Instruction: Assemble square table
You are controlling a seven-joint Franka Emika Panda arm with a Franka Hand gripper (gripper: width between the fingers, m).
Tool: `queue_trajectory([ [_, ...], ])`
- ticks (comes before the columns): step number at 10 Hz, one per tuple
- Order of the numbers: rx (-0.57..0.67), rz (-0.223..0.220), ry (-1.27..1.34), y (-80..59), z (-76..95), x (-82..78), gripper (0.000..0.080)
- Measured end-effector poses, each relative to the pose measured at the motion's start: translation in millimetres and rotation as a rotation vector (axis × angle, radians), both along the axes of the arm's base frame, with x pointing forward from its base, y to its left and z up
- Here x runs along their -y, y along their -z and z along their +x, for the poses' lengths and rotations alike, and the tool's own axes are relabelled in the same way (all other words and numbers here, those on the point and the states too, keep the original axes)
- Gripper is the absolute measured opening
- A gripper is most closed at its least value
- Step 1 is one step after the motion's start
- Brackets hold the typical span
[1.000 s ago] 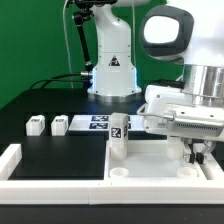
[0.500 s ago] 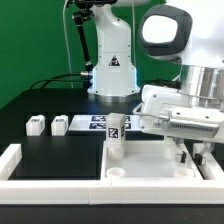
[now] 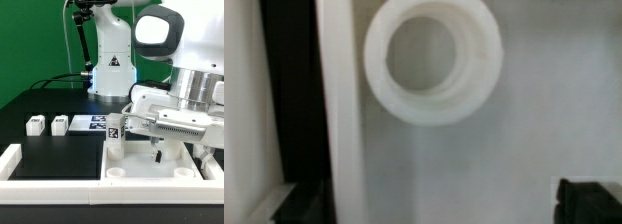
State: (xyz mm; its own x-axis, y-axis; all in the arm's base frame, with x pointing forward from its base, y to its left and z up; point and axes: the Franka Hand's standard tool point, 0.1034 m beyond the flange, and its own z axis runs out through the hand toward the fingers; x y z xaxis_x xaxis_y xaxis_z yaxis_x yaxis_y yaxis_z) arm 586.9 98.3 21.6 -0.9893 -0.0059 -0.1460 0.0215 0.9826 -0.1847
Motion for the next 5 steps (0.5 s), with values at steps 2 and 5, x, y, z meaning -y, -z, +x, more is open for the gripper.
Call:
queue_trajectory([
  [2,0.000,0.000,0.001,0.1,0.0,0.6,0.0647],
  [5,0.000,0.000,0.002,0.0,0.2,0.9,0.0649],
])
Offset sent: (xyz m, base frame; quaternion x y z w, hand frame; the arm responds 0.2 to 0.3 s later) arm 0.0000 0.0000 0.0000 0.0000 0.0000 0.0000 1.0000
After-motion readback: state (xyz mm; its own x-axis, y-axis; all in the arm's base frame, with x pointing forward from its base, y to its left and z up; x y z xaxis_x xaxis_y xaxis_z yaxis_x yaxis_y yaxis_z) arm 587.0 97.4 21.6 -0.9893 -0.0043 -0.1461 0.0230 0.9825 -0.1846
